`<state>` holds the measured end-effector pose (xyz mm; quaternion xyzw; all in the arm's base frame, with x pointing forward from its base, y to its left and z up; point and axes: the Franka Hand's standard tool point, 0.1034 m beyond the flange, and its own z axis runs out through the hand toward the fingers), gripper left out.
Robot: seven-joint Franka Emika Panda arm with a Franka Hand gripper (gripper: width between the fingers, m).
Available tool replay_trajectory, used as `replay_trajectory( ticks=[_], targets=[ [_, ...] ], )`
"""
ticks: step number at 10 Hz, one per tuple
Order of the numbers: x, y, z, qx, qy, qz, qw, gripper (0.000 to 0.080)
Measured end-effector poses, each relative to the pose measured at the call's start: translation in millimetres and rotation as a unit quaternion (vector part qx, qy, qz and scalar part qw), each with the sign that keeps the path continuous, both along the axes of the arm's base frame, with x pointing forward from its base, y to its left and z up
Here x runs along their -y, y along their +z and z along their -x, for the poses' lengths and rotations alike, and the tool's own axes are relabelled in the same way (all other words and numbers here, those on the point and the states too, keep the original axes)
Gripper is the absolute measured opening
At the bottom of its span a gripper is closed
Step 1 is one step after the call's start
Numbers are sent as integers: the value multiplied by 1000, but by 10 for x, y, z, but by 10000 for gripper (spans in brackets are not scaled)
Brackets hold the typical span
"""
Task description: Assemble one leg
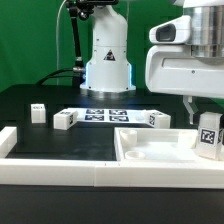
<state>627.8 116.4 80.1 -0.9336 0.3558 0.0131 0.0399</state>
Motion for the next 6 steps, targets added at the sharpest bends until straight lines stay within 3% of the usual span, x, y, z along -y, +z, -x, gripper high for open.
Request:
replay_trajectory(
  ticks=[6],
  targets=[
    [3,-8,8,-17,-204,0,979,292]
  ],
)
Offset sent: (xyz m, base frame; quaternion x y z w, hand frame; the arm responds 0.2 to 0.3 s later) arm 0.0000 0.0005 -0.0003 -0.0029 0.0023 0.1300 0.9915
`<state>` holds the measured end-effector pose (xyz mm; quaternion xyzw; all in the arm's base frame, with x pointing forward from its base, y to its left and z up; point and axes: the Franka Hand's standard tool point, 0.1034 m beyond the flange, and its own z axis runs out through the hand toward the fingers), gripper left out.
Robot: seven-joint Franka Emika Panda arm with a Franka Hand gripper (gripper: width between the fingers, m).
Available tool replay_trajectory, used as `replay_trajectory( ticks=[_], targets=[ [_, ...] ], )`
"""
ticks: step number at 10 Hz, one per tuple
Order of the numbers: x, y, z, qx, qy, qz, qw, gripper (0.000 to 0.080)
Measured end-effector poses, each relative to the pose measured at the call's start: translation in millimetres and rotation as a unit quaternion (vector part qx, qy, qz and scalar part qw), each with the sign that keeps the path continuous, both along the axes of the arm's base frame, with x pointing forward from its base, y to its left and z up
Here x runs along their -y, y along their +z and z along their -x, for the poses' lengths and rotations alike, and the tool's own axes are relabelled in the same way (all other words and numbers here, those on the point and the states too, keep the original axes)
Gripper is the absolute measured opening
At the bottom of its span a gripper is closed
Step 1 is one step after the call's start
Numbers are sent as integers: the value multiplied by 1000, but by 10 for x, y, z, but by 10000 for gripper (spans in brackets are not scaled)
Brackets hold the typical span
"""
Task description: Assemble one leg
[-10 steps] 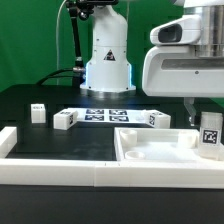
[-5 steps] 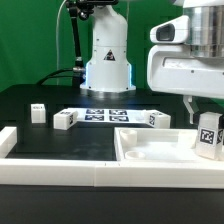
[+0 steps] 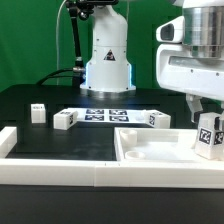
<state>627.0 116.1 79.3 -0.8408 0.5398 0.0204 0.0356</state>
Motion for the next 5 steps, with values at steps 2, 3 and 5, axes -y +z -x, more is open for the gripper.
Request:
replay_trajectory(
  ticks=[2,3,5],
  targets=[
    [4,-4,12,0,-108,-4,994,293],
    [-11,0,28,-2,-185,-8,983,293],
    [-18,2,27,-6,-256,-10,967,293]
  ],
)
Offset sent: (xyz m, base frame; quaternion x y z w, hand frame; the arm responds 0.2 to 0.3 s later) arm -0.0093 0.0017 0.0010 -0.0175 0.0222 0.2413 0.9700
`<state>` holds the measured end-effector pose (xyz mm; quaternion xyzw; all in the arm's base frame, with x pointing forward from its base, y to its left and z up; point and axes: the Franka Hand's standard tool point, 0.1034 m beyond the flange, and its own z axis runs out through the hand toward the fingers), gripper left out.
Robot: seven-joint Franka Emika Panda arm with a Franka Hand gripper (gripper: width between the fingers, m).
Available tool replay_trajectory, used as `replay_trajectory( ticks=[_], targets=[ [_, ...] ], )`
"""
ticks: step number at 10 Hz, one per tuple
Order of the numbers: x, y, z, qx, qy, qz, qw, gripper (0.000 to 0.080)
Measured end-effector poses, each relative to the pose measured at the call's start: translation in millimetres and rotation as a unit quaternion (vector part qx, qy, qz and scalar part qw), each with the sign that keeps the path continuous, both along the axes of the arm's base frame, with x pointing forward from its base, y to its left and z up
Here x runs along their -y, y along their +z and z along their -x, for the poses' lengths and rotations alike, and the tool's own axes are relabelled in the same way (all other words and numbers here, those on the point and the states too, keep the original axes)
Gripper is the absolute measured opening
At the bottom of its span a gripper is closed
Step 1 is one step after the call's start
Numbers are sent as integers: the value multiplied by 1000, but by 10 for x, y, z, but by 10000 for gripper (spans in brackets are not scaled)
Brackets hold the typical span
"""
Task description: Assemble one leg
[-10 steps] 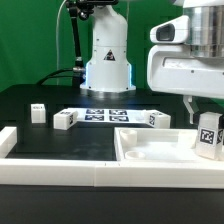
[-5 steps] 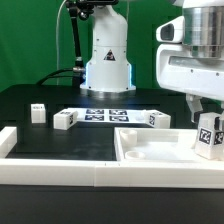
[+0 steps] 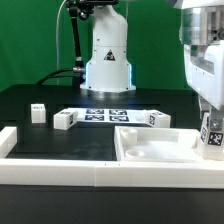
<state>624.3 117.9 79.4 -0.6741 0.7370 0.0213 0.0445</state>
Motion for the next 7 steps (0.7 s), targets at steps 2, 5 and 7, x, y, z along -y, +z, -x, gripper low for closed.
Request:
replay_trajectory(
  ticks=[2,5,7],
  targets=[
    [4,0,-2,-3,-34,-5,999,293],
    [-13,-3,2,-1,-5,-5,1000,589],
    [-17,5,-6,4,39,-4,999,637]
  ],
)
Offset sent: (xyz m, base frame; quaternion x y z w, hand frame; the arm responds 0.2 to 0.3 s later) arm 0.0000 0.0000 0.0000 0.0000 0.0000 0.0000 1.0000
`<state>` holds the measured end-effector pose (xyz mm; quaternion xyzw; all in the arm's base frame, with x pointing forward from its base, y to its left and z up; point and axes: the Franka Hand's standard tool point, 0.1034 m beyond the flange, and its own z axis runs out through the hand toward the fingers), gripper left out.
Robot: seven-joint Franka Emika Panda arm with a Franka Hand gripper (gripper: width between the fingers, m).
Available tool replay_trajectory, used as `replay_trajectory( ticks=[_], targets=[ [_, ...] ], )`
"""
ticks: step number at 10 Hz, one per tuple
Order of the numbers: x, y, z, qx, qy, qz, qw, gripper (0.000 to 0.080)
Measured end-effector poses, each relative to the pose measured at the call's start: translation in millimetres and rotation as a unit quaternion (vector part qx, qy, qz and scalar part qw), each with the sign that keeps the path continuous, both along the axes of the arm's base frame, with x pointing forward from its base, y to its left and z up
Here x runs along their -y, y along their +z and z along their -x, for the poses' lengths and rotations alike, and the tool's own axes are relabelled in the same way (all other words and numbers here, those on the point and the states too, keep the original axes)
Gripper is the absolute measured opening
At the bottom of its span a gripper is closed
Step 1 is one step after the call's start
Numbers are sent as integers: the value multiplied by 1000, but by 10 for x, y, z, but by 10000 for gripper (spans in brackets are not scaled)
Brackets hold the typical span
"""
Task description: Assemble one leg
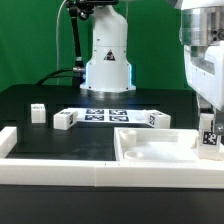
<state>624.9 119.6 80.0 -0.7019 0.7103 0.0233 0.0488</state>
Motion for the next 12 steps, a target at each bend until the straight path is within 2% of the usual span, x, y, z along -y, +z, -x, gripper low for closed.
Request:
replay_trajectory(
  ticks=[3,7,12],
  targets=[
    [-9,0,1,15,147,5,989,646],
    [14,-10,-2,29,288,11,957,649],
    [3,-7,-3,45,454,19,890,649]
  ],
)
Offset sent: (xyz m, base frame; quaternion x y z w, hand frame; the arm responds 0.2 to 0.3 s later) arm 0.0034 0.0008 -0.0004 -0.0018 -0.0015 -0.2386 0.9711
